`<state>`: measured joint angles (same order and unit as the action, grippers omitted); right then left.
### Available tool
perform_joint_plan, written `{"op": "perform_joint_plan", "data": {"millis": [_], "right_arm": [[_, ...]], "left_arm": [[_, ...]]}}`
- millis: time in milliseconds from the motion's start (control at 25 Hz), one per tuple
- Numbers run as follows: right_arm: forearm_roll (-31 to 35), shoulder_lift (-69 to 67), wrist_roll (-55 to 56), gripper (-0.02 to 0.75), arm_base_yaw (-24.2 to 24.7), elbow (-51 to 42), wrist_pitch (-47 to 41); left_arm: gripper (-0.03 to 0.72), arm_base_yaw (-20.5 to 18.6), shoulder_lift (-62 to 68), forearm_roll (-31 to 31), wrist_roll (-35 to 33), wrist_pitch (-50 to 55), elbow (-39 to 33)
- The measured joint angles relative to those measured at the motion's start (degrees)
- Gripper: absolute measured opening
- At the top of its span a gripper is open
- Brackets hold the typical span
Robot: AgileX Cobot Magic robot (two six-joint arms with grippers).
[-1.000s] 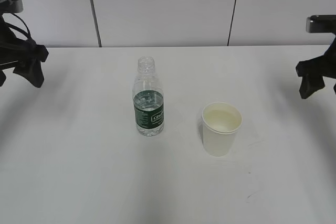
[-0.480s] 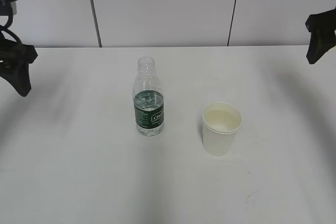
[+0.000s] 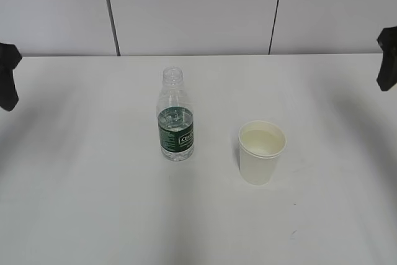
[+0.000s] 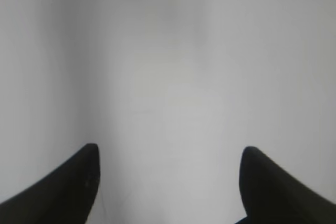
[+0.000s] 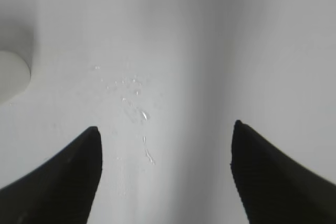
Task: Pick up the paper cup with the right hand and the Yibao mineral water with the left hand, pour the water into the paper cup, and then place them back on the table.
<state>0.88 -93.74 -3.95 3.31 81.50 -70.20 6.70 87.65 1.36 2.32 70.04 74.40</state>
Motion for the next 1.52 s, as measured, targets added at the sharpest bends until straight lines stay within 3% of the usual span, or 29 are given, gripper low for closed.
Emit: {"op": "perform_joint_plan", "data": {"millis": [360, 1000, 1520], "right_arm": [[0.1, 12.3, -0.13, 0.594, 0.0, -16.01, 0.0], [1.16, 37.36, -0.13, 0.593, 0.0, -33.94, -0.11], [1.16, 54.72, -0.31, 0.593, 0.0, -48.73, 0.3]], "left_arm": [[0.503, 0.0, -11.12, -0.07, 0.0, 0.23, -12.43], [0.503, 0.0, -33.88, -0.07, 0.0, 0.47, -31.27], [0.502, 0.0, -53.7, -0.34, 0.0, 1.19, -40.28]]}}
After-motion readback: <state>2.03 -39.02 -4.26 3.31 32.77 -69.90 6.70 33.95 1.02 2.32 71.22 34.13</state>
